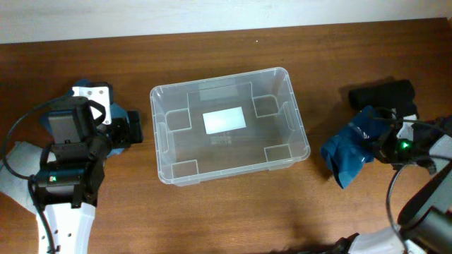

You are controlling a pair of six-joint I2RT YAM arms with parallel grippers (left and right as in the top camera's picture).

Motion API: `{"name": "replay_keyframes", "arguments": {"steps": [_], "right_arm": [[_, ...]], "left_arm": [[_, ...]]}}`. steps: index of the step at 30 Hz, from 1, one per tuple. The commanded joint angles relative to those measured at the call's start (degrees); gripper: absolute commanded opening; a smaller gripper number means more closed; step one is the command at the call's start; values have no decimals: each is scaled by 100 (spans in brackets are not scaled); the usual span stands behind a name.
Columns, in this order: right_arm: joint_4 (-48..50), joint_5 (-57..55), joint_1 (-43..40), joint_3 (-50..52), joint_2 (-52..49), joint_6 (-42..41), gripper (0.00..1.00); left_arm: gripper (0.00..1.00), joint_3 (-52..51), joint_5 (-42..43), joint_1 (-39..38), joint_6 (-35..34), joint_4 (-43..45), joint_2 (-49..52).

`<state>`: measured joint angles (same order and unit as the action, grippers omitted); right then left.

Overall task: Pack container
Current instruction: 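Carry the teal garment into the bin's left half and release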

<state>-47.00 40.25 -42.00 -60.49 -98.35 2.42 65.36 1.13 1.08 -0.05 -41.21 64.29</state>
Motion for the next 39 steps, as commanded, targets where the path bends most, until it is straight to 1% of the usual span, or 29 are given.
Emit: {"name": "replay_keyframes", "arguments": {"steps": [1, 3, 5, 7, 9, 10, 11, 12, 15, 17, 20, 22, 23, 24, 25, 26, 28, 30, 33, 35, 36, 37, 39], "right_arm": [[-577, 407, 452, -1049, 1283, 192, 4], [-1001, 350, 879, -1744, 1773, 186, 4], [-1255, 33, 1427, -2319, 2076, 179, 4], [-1423, -461, 2339, -2835, 2260, 72, 4], [-1384, -638, 3016, -2966, 2271, -160, 4], [-1259, -748, 3665, -2962, 2212, -328, 4], [-1193, -861, 4113, -2955, 2122, -417, 4], [-1117, -1080, 4701, -2953, 1941, -549, 4], [-925, -1497, 5980, -2953, 1246, -612, 4], [-796, -1821, 6575, -2953, 662, -612, 4], [-407, -1891, 7171, -2953, -372, -616, 4], [-83, -1884, 7396, -2953, -907, -619, 4], [170, -1884, 7519, -2953, -1228, -678, 6], [273, -1888, 7565, -2953, -1342, -730, 18], [463, -1888, 7632, -2964, -1543, -772, 65], [511, -1891, 7650, -2966, -1563, -846, 100], [385, -1943, 7622, -3082, -1475, -894, 99], [-44, -2319, 7469, -3375, -1248, -894, 99], [-804, -2914, 6894, -4046, -667, -896, 99], [-1134, -3132, 6284, -4393, -254, -916, 99], [-1287, -3353, 5593, -4503, 79, -1119, 99], [-1344, -3414, 5204, -4500, 208, -1215, 99], [-1545, -3338, 4148, -4494, 317, -1419, 99]], "left_arm": [[99, 103, 59, -17, -52, 0, 26], [99, 103, 55, -17, -52, -4, 26], [99, 103, 15, -17, -52, -11, 26], [99, 103, -4, -17, -52, -59, 26], [99, 103, -7, -17, -52, -116, 26], [99, 103, -7, -17, -52, -146, 26], [99, 103, -7, -17, -52, -151, 26], [99, 103, -7, -17, -52, -153, 26], [99, 103, -7, -17, -52, -155, 26], [99, 101, -7, -17, -52, -175, 26], [99, 101, -7, -17, -52, -177, 26], [100, 101, -4, -17, -52, -177, 26], [99, 101, -4, -17, -52, -177, 26], [99, 101, -4, -17, -52, -177, 26], [99, 101, -2, -17, -52, -177, 26], [100, 101, -2, -17, -52, -179, 26], [99, 101, -4, -17, -52, -197, 26], [99, 101, -4, -17, -52, -216, 26], [100, 101, -4, -17, -52, -214, 26], [99, 101, -4, -17, -52, -214, 26], [99, 101, -4, -17, -52, -216, 26], [99, 101, -4, -17, -52, -216, 26], [99, 101, -4, -17, -52, -212, 26]]}}
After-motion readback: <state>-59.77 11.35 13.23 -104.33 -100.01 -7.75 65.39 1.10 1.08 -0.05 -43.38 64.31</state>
